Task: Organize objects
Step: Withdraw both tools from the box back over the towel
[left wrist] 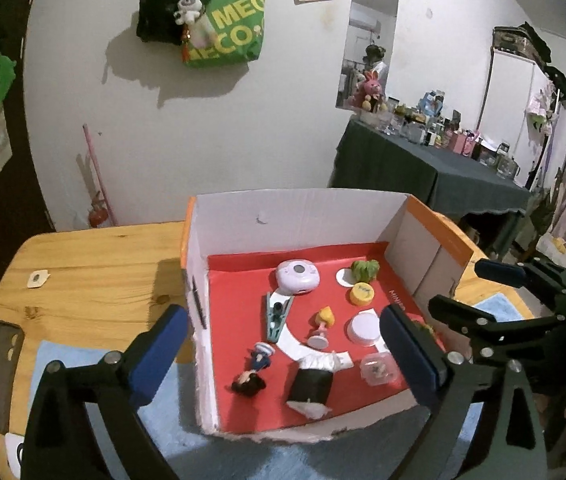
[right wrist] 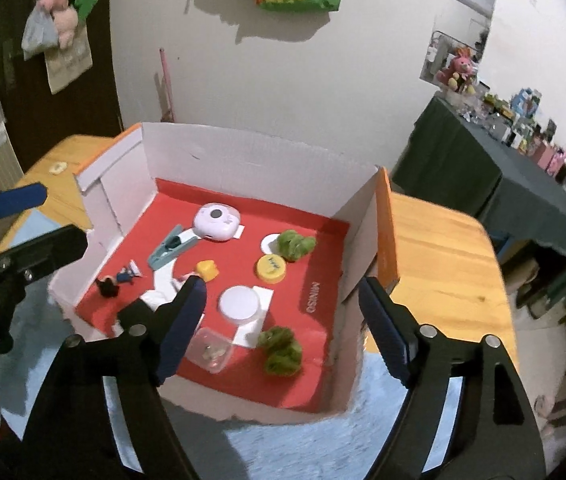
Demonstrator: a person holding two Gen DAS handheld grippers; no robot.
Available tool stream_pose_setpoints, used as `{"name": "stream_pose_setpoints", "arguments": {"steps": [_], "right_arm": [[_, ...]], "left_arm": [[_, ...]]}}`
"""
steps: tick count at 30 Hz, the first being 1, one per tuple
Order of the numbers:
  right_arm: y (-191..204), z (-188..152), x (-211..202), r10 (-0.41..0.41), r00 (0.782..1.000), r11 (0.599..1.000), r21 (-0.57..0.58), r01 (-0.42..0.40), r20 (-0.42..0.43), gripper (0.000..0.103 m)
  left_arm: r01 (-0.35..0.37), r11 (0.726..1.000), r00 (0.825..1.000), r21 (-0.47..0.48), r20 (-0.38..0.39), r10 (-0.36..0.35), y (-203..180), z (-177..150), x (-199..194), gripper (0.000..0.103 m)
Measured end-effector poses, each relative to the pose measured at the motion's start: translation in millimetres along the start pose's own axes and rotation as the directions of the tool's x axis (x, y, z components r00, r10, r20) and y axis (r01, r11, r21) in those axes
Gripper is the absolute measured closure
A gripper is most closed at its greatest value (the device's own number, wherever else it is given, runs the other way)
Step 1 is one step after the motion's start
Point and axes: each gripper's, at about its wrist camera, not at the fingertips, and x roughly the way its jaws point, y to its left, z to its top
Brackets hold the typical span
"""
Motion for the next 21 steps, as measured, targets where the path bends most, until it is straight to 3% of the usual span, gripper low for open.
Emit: {"name": "stream_pose_setpoints", "arguments": {"steps": [8,21], "right_arm": [[0,-21,-3,0.035,0.999,0.999,0.042,-0.035,0.001,0.020],[5,-42,11,0.042,0.998,0.998,0.051,-0.040,-0.040,0.020]], "left_arm": [[-0.036,0.999,0.999,0.020,-0.001,0.036,-2,-22,-7,0.001],[-0.057,0.998,0.993,-0.020,-0.103,0.055,2,-48,23,0.001]]}}
